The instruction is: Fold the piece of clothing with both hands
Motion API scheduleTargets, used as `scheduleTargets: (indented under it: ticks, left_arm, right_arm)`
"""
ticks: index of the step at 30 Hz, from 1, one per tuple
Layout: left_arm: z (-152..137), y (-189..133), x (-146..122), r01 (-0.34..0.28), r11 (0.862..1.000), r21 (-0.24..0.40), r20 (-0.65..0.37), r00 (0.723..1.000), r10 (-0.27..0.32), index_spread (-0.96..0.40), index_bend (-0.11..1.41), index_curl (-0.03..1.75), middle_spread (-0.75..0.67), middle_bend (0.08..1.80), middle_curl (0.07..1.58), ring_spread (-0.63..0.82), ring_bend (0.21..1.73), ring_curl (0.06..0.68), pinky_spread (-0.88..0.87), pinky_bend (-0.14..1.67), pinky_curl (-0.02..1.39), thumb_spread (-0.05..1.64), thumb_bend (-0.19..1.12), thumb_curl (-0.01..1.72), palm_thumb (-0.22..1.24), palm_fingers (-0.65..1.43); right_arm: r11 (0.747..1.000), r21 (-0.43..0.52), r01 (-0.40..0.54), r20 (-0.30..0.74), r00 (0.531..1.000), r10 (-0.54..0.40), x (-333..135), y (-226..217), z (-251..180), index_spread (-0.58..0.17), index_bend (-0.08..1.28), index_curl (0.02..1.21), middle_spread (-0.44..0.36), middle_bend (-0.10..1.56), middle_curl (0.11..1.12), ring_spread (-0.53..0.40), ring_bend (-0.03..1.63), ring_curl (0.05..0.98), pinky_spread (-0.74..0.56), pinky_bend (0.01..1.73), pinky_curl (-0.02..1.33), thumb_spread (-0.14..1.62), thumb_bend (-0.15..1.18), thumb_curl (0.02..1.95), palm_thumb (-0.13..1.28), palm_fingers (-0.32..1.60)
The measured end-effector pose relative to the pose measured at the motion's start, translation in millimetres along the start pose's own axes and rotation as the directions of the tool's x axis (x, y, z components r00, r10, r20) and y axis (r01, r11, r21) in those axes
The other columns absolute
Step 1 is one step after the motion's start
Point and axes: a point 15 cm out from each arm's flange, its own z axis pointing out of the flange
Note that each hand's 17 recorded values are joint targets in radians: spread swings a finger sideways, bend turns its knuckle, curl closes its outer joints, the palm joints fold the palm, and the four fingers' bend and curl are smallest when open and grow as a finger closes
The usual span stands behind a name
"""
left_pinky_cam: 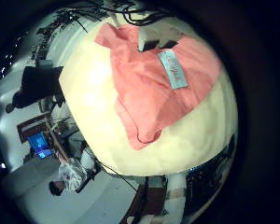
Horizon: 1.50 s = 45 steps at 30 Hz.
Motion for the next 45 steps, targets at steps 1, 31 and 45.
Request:
scheduleTargets:
  ticks: [1, 31, 45]
  left_arm:
    - [0.5, 0.5, -0.1, -0.001, 1.0, -0.001, 0.001, 1.0, 0.001, 0.2, 0.13, 0.22, 0.45, 0.18, 0.29, 0.59, 0.51, 0.184, 0.53, 0.41, 0.28, 1.14, -0.02, 0.37, 0.58, -0.07]
    - [-4.7, 12.1, -8.4, 0.015, 1.0, 0.006, 0.01, 1.0, -0.015, 0.22, 0.14, 0.2, 0.42, 0.19, 0.29, 0.59, 0.49, 0.203, 0.51, 0.41, 0.31, 1.14, -0.02, 0.36, 0.61, -0.04]
    - [-5.4, 25.1, -16.3, 0.036, 0.999, 0.02, 0.003, 0.999, -0.036, 0.22, 0.14, 0.21, 0.41, 0.19, 0.3, 0.58, 0.49, 0.209, 0.5, 0.4, 0.31, 1.14, -0.02, 0.36, 0.61, -0.03]
  right_arm:
    - [1.0, 0.006, 0.0, -0.002, 1.0, 0.0, 1.2, -3.8, 2.0, -0.333, 0.17, 0.33, -0.041, 0.18, 0.32, 0.154, 0.27, 0.253, 0.33, 0.24, 0.35, 1.1, -0.04, 0.32, 0.64, 0.12]
    - [1.0, -0.024, -0.017, -0.117, 0.993, 0.014, 20.6, -25.0, 31.1, -0.352, 0.47, 0.49, -0.21, 0.69, 0.51, -0.293, 0.77, 0.4, -0.35, 0.42, 0.25, 0.99, 0.0, 0.38, 0.82, 1.45]
    - [1.0, -0.016, -0.026, -0.096, 0.995, 0.024, 27.2, 22.1, 30.3, -0.298, 0.95, 0.75, -0.156, 1.18, 0.72, -0.25, 1.22, 0.615, -0.38, 1.12, 0.58, 1.03, 0.11, 0.55, 1.17, 1.23]
